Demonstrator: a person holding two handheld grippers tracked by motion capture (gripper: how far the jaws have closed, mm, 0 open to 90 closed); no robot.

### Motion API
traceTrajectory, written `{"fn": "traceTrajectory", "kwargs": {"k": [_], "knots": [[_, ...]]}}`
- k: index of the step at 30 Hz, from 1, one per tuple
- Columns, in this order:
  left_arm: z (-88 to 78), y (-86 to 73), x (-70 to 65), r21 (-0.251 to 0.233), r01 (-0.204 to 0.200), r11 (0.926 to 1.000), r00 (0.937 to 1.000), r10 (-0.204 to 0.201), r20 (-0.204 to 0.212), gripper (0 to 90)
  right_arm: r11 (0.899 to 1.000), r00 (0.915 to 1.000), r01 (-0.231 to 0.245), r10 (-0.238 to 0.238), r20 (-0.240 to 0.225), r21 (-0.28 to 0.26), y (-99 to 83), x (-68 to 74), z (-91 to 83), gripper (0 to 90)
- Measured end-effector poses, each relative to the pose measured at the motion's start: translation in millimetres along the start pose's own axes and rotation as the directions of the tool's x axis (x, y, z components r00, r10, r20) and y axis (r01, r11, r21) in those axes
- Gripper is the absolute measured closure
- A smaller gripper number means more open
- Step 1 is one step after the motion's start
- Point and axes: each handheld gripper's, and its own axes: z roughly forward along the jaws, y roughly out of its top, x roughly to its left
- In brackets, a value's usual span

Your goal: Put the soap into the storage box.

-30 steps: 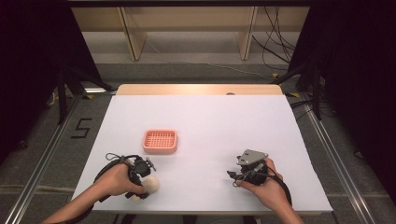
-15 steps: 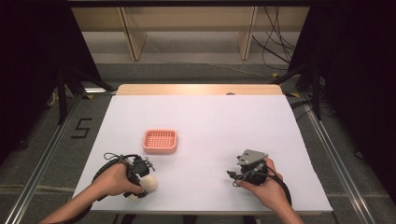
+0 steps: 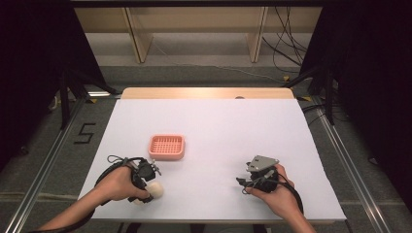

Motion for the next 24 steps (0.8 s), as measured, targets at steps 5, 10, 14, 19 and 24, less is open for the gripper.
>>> {"fn": "traceTrajectory", "kwargs": {"k": [5, 10, 14, 19, 24], "knots": [[-2.7, 1.0, 1.0, 0.004, -0.003, 1.0000, 1.0000, 0.003, -0.002, 47.9, 1.000, 1.0000, 0.002, -0.002, 0.001, -0.001, -0.1, -0.2, -0.4, 35.6], [-5.2, 2.1, 2.0, -0.007, 0.001, 1.0000, 1.0000, -0.001, -0.006, 48.1, 1.000, 1.0000, 0.000, 0.000, 0.005, -0.002, -0.1, -0.3, -0.8, 35.6], [-6.3, 3.3, 3.8, -0.016, -0.003, 0.9999, 0.9999, 0.002, -0.011, 48.4, 1.000, 1.0000, 0.000, 0.000, 0.007, -0.003, 0.0, -0.1, -0.8, 35.6], [-8.0, 4.2, 4.5, -0.027, 0.006, 0.9996, 0.9998, -0.006, -0.019, 48.8, 1.000, 1.0000, -0.002, 0.002, 0.006, -0.002, -0.1, -0.1, -0.7, 35.6], [-10.1, 5.2, 5.1, -0.046, 0.015, 0.9988, 0.9996, -0.016, -0.024, 49.2, 1.000, 1.0000, -0.002, 0.002, 0.004, -0.002, -0.1, -0.1, -0.5, 35.6]]}}
